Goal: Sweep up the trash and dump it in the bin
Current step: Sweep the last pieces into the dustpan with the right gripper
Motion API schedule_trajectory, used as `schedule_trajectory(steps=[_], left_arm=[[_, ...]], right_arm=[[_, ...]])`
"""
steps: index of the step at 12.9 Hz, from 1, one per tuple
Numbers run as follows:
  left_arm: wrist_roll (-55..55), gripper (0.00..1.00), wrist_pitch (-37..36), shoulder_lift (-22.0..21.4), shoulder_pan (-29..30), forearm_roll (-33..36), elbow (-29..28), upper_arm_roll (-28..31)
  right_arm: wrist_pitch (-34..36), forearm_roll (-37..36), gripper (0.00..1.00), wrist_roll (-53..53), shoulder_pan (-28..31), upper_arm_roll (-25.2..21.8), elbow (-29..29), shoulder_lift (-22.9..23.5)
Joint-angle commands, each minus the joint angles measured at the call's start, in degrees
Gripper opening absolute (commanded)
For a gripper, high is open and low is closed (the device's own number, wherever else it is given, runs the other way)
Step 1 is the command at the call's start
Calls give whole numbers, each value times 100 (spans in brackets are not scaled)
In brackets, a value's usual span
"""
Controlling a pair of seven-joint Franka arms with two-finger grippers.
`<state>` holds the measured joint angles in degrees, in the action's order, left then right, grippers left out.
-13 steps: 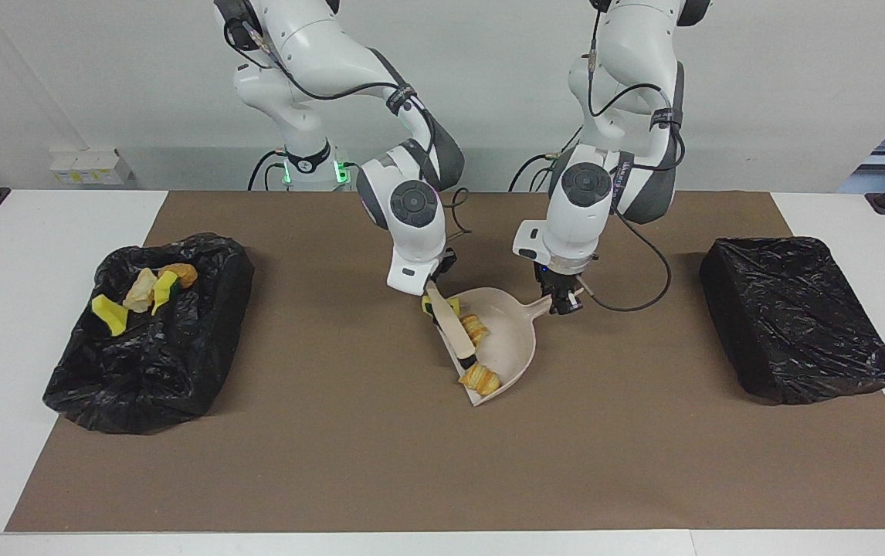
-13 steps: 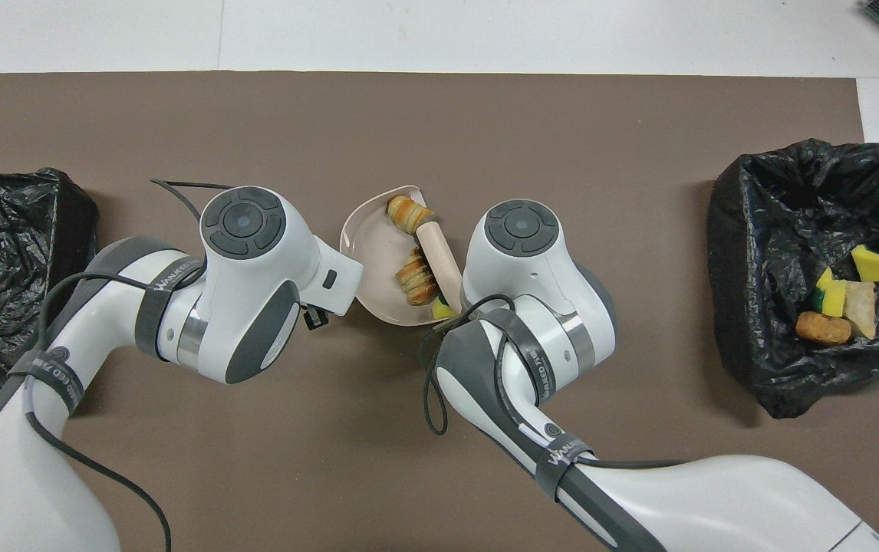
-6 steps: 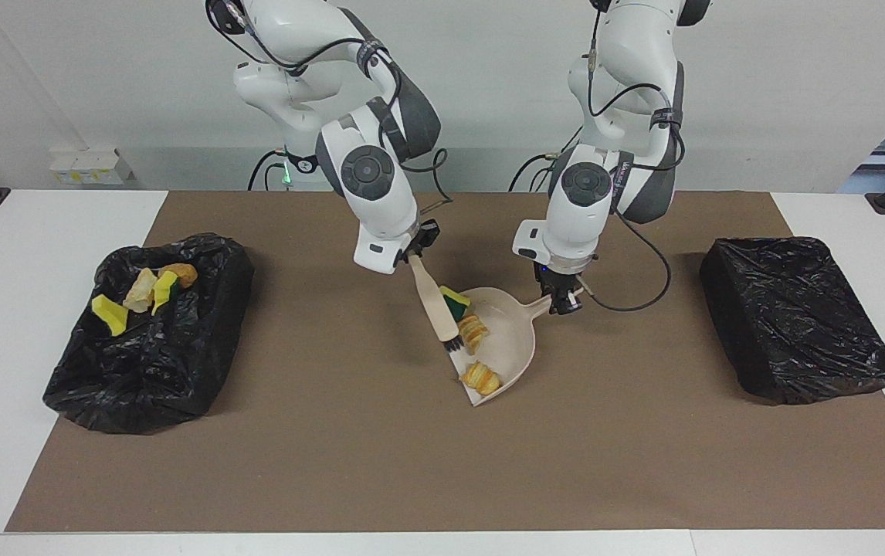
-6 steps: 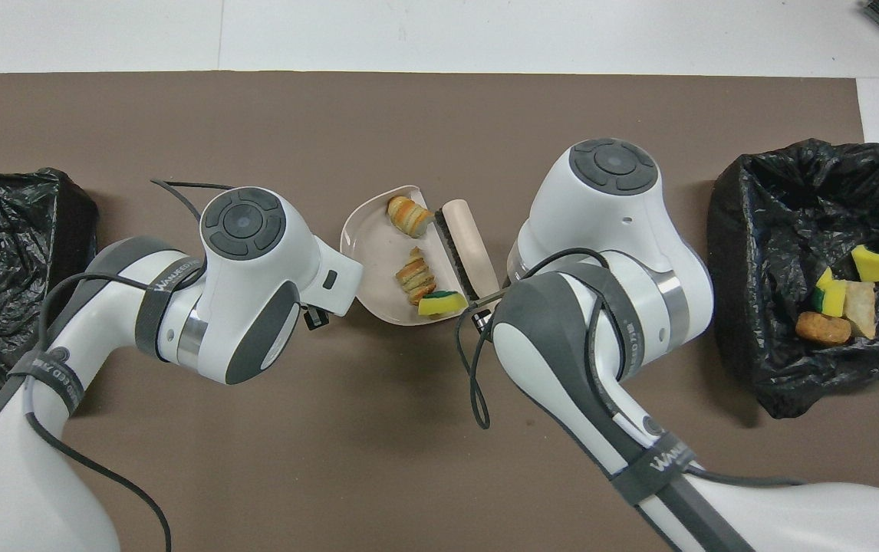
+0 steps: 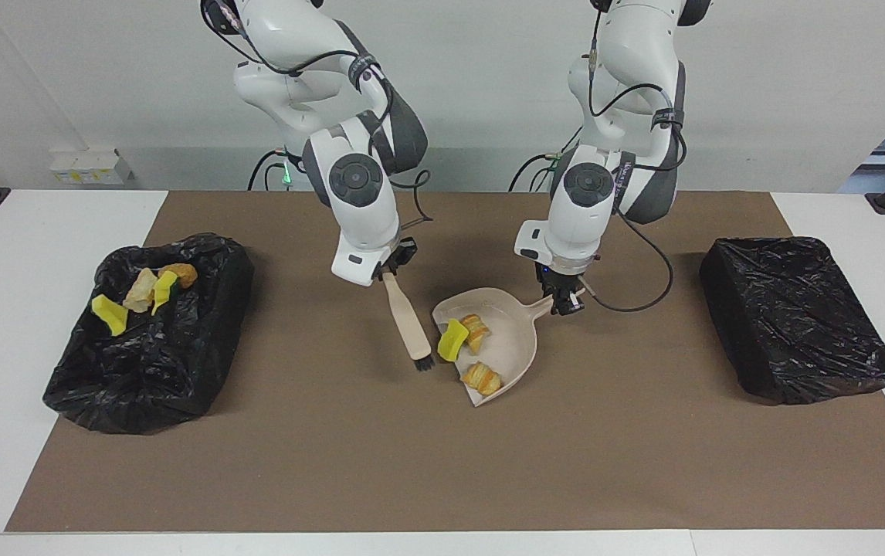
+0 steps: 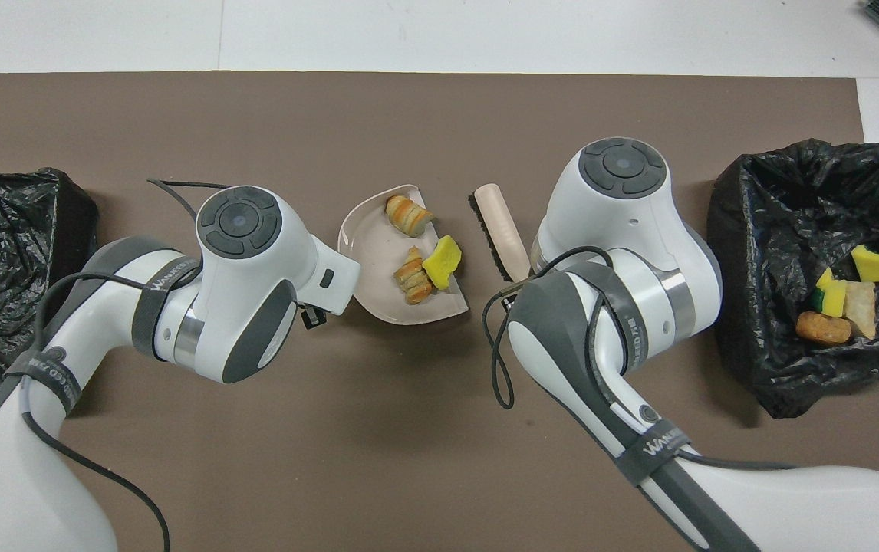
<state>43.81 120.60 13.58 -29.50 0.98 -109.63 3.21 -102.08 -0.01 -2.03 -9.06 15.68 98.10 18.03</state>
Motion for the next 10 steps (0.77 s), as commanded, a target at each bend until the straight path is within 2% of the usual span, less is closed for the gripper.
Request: schedule_trajectory(steps=[1, 3, 6, 8, 10], left_arm=[[206, 0, 42, -171, 128, 104, -146, -5], [304, 0, 86, -162, 128, 104, -146, -5], [339, 0, 95, -162, 137, 104, -146, -5], [365, 0, 121, -154, 146, 104, -146, -5], [374, 0, 121, -154, 146, 104, -137, -5]], right_arm=[[-513, -368, 0, 11, -60, 49, 69, 262], [-769, -351, 0, -77, -218, 67, 60, 455], [-700, -237, 0, -192, -614, 111, 87, 483], [-691, 489, 0, -245, -728, 181, 95, 447], [-603, 633, 0, -254, -808, 181, 43, 439]])
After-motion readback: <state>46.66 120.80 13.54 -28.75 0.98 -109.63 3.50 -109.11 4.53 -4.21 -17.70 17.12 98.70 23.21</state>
